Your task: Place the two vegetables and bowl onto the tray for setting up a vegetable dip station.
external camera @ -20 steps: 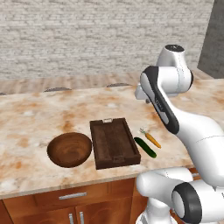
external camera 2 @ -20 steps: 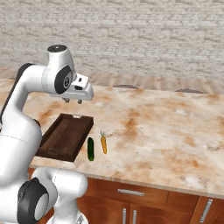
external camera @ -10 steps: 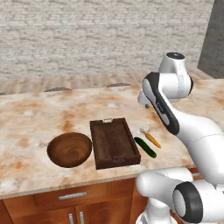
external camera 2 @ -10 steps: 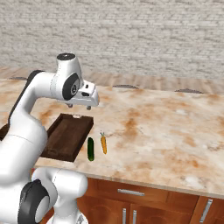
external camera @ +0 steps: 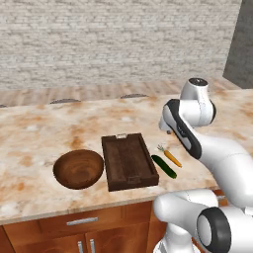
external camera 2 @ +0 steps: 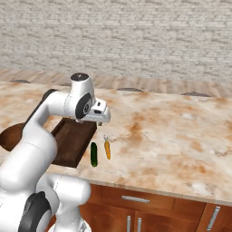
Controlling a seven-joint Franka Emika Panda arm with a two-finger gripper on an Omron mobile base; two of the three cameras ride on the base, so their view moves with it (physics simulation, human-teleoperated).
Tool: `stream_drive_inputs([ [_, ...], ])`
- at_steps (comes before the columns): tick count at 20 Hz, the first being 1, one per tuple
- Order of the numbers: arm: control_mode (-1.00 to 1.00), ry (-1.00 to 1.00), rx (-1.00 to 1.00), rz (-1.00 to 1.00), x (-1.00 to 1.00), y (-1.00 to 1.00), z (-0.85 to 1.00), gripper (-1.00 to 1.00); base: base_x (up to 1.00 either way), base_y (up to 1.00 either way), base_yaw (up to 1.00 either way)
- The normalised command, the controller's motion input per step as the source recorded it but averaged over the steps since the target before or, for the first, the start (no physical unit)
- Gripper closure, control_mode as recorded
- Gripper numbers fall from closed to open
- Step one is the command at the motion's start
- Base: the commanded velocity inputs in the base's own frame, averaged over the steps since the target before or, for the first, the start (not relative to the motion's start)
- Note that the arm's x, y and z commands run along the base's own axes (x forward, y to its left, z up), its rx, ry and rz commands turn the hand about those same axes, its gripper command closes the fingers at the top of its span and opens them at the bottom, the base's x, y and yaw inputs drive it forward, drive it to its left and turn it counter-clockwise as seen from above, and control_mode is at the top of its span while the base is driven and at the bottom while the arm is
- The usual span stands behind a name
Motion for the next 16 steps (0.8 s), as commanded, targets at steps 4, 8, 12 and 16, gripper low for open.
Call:
stream_drive_inputs([
  [4, -1.0, 0.0, 0.0, 0.0, 0.16, -0.17, -0.74, -1.0, 0.0, 0.0, 0.0],
  [8, -1.0, 0.0, 0.0, 0.0, 0.17, -0.23, -0.53, -1.0, 0.0, 0.0, 0.0],
  [12, -1.0, 0.01, 0.0, 0.03, 0.17, -0.24, -0.47, -1.0, 0.0, 0.0, 0.0],
  [16, -1.0, 0.0, 0.0, 0.0, 0.29, -0.1, -0.29, -1.0, 0.0, 0.0, 0.0],
])
